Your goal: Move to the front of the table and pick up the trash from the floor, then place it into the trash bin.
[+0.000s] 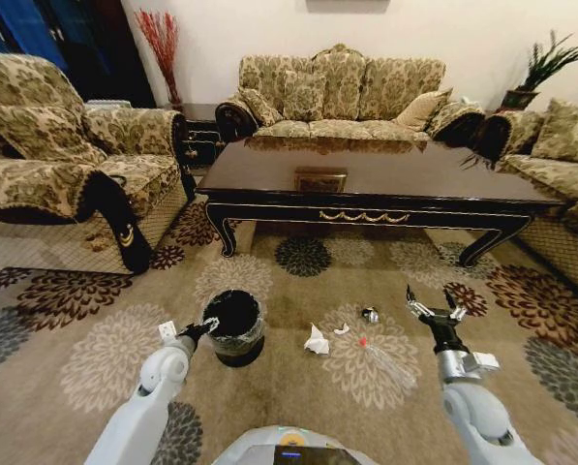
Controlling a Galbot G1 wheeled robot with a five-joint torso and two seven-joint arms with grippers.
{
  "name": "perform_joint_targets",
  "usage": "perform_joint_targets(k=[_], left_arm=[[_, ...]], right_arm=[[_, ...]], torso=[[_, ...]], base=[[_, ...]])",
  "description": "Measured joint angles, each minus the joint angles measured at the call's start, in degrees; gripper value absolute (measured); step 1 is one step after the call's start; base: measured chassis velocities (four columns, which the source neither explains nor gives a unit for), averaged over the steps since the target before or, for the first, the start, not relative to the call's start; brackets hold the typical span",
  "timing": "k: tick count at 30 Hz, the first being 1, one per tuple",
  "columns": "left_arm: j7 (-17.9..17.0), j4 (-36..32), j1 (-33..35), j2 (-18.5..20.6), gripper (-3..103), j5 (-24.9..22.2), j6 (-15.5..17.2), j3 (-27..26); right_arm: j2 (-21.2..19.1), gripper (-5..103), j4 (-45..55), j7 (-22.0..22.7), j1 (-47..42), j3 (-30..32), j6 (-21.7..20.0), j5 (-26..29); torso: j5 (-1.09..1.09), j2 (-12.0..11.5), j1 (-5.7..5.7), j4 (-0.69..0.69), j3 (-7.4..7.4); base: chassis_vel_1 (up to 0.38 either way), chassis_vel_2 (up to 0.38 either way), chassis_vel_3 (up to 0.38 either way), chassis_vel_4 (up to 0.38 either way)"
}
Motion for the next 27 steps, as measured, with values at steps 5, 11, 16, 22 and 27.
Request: perform_joint_targets(k=[5, 11, 16, 22, 27], left_arm=[[-2.9, -0.44, -0.22, 0.51, 58, -3.06, 2.6, 0.36], [-5.61, -0.61, -0.52, 0.73, 36, -5.73, 4.42, 0.42], [-8.27, -1.18, -0.34, 0.87, 21, -6.84, 5.84, 0.46], [-10.64, -1.78, 0.62, 0.81, 6, -7.35, 7.18, -0.09], [-11.78, -2.71, 1.73, 1.21, 4, -8.11, 7.97, -1.06]], right_arm=[[0.05, 100, -0.07, 0.04, -0.09, -0.01, -0.02, -0.02], [-0.05, 100, -0.08, 0.05, -0.19, 0.01, -0.02, -0.05], [-0.14, 100, -0.12, 0.01, -0.21, -0.05, -0.01, -0.13], [-0.3, 100, -0.22, -0.08, -0.2, -0.26, 0.22, -0.19], [-0.43, 100, -0.2, -0.1, -0.18, -0.45, 0.43, -0.2]], torso=[[0.0, 0.0, 0.0, 0.0, 0.0], [0.0, 0.0, 0.0, 0.0, 0.0], [0.03, 0.0, 0.0, 0.0, 0.0], [0.01, 0.0, 0.0, 0.01, 0.0], [-0.05, 0.0, 0.0, -0.01, 0.0]], base=[[0.0, 0.0, 0.0, 0.0], [0.0, 0.0, 0.0, 0.0], [0.0, 0.0, 0.0, 0.0], [0.0, 0.0, 0.0, 0.0], [0.0, 0.0, 0.0, 0.0]])
